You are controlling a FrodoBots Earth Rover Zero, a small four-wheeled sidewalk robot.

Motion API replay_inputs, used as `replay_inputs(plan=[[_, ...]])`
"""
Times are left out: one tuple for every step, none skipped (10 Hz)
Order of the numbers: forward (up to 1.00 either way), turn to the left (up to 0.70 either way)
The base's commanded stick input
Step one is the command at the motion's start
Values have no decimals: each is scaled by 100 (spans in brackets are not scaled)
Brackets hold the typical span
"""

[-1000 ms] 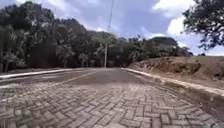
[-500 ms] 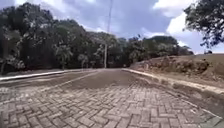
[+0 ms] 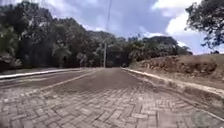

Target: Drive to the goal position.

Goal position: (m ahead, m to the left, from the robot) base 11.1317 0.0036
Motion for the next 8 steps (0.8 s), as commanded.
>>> replay_inputs(plan=[[100, 0], [100, 0], [100, 0], [100, 0], [100, 0], [100, 0], [100, 0], [100, 0]])
